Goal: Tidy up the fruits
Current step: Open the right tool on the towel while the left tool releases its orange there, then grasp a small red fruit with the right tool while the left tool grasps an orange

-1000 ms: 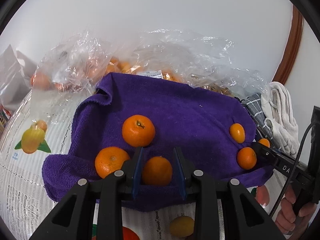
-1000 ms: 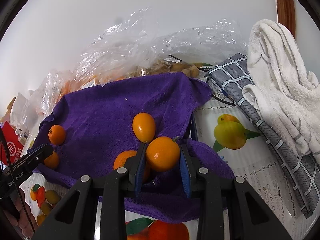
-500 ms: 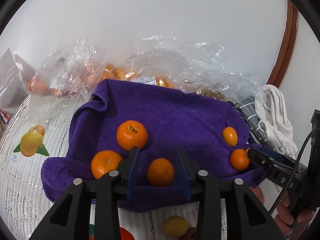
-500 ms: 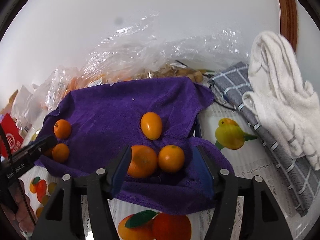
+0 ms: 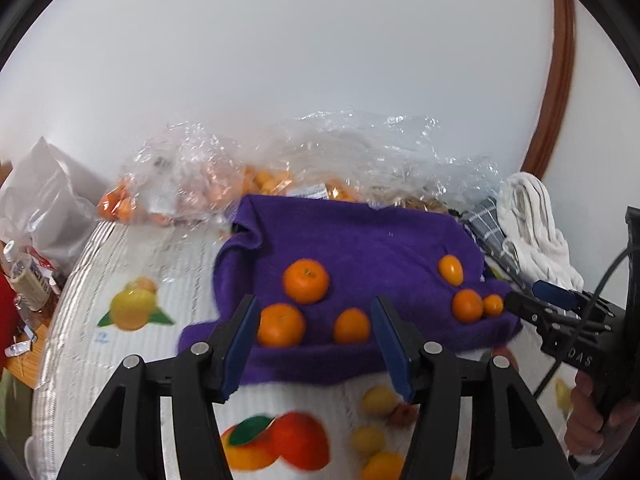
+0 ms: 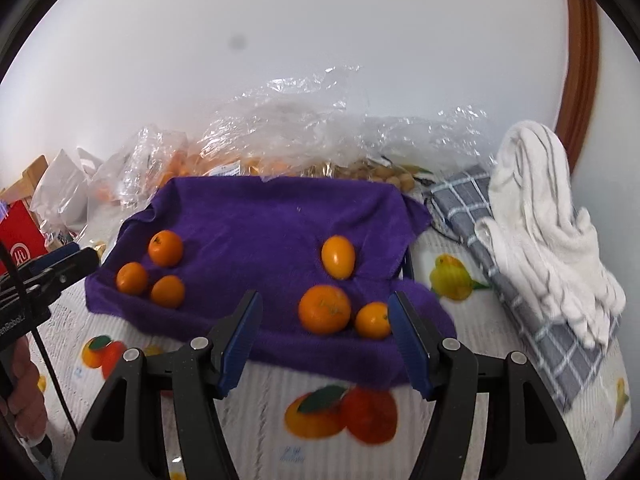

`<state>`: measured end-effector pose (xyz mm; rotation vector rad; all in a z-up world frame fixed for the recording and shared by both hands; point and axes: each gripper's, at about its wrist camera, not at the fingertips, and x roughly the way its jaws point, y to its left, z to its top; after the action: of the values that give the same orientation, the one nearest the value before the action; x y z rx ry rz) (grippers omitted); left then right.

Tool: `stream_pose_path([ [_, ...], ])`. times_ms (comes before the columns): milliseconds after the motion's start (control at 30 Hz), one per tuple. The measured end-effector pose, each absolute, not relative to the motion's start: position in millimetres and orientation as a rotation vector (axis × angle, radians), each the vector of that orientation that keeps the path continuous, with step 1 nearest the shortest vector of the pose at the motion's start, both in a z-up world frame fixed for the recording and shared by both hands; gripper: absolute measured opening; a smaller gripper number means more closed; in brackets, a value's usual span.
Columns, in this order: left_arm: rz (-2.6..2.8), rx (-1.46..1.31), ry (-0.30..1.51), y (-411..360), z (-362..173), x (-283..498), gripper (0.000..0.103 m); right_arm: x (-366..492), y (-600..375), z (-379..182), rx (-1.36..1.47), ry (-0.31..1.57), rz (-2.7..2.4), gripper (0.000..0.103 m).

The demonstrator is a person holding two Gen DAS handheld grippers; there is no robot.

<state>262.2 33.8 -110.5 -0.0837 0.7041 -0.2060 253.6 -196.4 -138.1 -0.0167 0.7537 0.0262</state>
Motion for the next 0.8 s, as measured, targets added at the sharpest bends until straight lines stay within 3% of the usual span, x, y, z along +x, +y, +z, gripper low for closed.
stream_pose_path([
  [800,-0.171,0.005,0.819,80.2,-159.4,233.9,0.056,209.8,-161.4,-168.6,-0.014,0.834,-0.001,0.064],
])
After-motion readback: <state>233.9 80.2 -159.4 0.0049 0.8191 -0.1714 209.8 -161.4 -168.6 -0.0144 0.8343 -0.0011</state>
